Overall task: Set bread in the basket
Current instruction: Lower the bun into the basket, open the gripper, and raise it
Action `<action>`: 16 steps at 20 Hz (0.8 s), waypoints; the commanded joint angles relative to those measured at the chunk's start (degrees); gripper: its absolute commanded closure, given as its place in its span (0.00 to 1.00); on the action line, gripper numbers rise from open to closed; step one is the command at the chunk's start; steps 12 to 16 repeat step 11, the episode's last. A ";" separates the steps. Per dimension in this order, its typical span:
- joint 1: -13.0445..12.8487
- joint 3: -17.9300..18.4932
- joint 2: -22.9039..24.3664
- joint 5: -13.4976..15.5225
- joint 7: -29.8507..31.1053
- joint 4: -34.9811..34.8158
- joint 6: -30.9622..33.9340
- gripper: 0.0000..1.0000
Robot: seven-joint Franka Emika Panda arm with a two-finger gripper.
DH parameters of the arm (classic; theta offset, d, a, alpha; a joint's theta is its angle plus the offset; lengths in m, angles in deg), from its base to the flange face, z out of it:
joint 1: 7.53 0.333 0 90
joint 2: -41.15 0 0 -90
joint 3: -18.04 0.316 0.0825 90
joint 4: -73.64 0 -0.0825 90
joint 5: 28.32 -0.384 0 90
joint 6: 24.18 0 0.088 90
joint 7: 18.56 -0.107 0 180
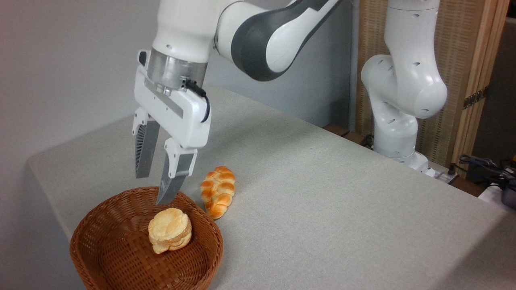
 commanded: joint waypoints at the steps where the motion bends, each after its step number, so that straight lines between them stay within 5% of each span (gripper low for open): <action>1: -0.44 0.10 2.02 0.32 3.23 2.50 9.59 0.00; 4: -0.35 -0.95 1.93 0.32 4.99 6.28 20.67 0.00; 9: 0.00 -0.69 1.93 0.23 9.22 7.17 26.83 0.00; 16: 0.00 -0.69 1.84 0.32 9.13 7.17 27.90 0.00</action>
